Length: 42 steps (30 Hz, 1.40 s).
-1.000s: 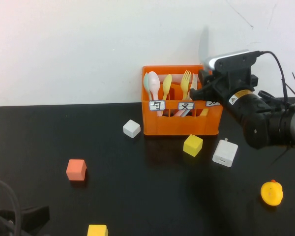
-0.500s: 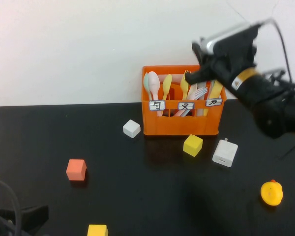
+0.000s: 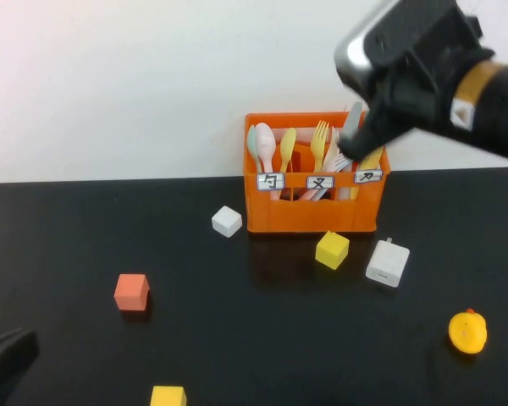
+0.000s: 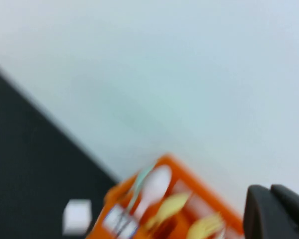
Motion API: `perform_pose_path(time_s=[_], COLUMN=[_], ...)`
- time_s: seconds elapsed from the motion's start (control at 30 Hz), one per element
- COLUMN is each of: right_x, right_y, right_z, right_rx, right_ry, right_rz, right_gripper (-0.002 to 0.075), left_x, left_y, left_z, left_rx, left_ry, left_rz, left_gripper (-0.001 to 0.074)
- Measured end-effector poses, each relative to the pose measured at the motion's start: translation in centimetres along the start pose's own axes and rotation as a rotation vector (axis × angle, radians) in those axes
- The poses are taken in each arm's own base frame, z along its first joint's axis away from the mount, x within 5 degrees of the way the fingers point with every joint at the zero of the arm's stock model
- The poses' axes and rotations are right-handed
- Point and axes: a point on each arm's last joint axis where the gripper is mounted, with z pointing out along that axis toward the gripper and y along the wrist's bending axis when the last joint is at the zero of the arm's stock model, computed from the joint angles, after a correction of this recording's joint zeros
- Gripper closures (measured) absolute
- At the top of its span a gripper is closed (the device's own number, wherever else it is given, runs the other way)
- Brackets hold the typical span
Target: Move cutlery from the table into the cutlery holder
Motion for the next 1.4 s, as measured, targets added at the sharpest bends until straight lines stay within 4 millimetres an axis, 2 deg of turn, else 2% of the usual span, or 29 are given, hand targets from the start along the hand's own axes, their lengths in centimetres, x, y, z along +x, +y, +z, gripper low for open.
perform_pose_path(time_s=[0.17,0.3,0.53,0.77,0.97,1.2,1.4], right_x=[0.2,1.6,6.8,11.7,13.7,15.4,16.0], right_y=[2.7,4.5,7.2,7.5,6.8,6.7,7.0], right_z=[-4.1,-6.9,-11.7,-17.3,-22.1,-24.5,-24.9], right_rx=[-0.073,-0.124,-0.213,-0.221,-0.177,-0.147,-0.163], right_ry=[0.023,0.028,0.112,0.25,0.217,0.161,0.174], right_rz=[-0.034,-0.037,-0.016,0.042,0.068,0.086,0.113], right_gripper=[0.0721,0.0721,0.0721,0.0721,0.0721,0.0721,0.0722], left_x=[1.2,2.2,3.4,3.7,4.2,4.7,5.2], left_y=[0.5,1.0,1.6,1.8,2.0,2.2,2.4], left_z=[-1.8,-3.1,-3.7,-3.4,-2.8,-2.2,-1.9], left_rx=[0.046,0.074,0.072,0.058,0.042,0.037,0.021], left_ry=[-0.129,-0.23,-0.298,-0.291,-0.299,-0.315,-0.304], left_rz=[0.0,0.009,0.043,0.062,0.107,0.153,0.182], left_gripper=[0.0736,0.0736,0.0736,0.0736,0.0736,0.0736,0.0736])
